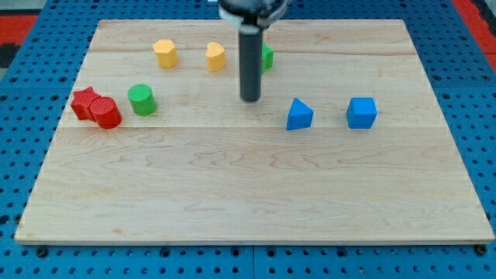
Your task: Move the green circle below the green star
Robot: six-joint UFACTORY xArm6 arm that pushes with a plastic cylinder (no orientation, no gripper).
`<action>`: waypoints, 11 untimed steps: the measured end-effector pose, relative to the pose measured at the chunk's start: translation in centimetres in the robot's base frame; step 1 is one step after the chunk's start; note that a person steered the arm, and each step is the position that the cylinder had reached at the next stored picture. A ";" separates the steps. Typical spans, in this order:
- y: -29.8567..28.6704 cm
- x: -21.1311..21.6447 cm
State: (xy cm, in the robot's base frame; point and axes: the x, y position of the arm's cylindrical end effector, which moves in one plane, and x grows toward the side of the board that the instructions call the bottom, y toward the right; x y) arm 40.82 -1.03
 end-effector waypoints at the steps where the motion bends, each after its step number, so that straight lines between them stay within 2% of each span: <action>1: -6.4 4.3; 3: -18.0 4.4; 5: -19.4 0.0; 7: -12.8 -2.5; 8: -13.7 -4.0; 9: -11.0 -5.5; 11: -1.1 -6.4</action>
